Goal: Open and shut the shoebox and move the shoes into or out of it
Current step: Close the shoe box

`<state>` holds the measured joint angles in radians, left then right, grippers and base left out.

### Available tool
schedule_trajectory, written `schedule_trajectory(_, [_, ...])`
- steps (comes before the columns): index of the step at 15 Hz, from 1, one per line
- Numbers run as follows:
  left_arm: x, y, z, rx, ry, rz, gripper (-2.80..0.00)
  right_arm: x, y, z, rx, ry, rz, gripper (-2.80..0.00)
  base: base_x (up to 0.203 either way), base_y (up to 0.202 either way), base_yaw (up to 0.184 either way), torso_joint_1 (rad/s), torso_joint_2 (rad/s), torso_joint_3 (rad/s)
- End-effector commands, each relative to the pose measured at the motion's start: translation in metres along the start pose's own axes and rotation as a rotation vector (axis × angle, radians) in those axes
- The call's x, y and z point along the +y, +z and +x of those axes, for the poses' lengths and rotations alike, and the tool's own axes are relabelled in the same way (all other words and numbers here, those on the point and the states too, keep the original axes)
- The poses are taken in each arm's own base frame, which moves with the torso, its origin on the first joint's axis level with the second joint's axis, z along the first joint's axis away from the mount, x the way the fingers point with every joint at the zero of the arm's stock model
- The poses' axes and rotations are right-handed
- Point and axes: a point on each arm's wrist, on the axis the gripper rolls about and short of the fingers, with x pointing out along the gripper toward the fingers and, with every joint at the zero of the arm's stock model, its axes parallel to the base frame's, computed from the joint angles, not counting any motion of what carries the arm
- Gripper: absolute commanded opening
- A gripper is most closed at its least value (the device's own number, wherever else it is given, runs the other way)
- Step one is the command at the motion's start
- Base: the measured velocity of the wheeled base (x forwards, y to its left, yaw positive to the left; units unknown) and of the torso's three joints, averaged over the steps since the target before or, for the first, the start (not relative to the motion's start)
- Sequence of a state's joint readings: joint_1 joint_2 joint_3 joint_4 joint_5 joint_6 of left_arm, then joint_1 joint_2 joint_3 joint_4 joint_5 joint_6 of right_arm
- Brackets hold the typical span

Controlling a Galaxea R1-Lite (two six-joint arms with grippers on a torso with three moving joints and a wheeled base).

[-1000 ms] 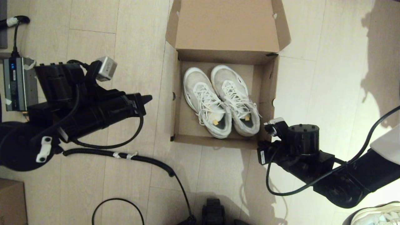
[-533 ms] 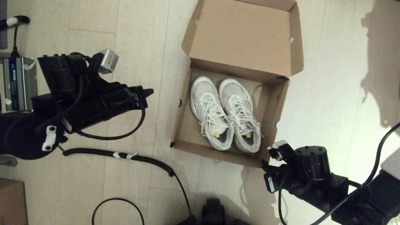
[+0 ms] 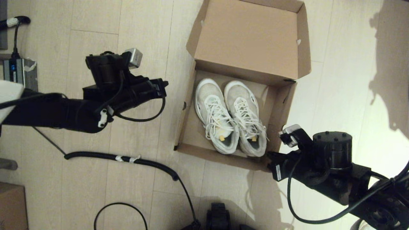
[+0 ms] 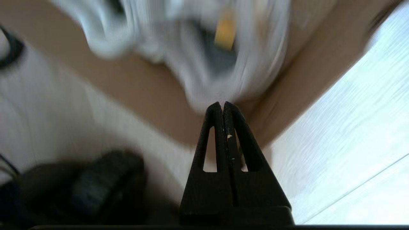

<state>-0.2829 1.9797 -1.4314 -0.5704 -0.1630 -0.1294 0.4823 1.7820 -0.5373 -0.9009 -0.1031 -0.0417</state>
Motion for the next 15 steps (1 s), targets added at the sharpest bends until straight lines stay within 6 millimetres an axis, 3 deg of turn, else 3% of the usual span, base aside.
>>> schedule_trajectory(1, [0.011,-0.018,0.03,0.003,0.008,-0.003,-2.8,-0.003,0.025,-0.012,-0.084,-0.007,0.01,-2.8,0.0,0.0,0.0,0.0,0.0,0.0])
schedule_trajectory(4, [0.021,0.003,0.054,-0.113,0.008,0.003,-2.8,-0.014,0.065,-0.044,-0.089,-0.026,0.07,-2.8,0.0,0.0,0.0,0.0,0.0,0.0])
schedule_trajectory(6, [0.022,0.023,0.062,-0.199,-0.031,-0.04,-2.8,-0.032,0.077,-0.056,-0.054,-0.089,0.141,-2.8,0.0,0.0,0.0,0.0,0.0,0.0])
schedule_trajectory(9, [0.018,0.03,0.064,-0.211,-0.215,-0.19,-2.8,-0.064,0.065,-0.037,0.002,-0.222,0.189,-2.8,0.0,0.0,0.0,0.0,0.0,0.0])
schedule_trajectory(12, [0.015,0.033,0.064,-0.285,-0.341,-0.207,-2.8,-0.09,0.051,0.0,-0.041,-0.391,0.214,-2.8,0.0,0.0,0.0,0.0,0.0,0.0])
schedule_trajectory(15, [0.013,0.031,0.066,-0.321,-0.453,-0.287,-2.8,-0.098,0.043,0.008,-0.062,-0.443,0.218,-2.8,0.0,0.0,0.0,0.0,0.0,0.0])
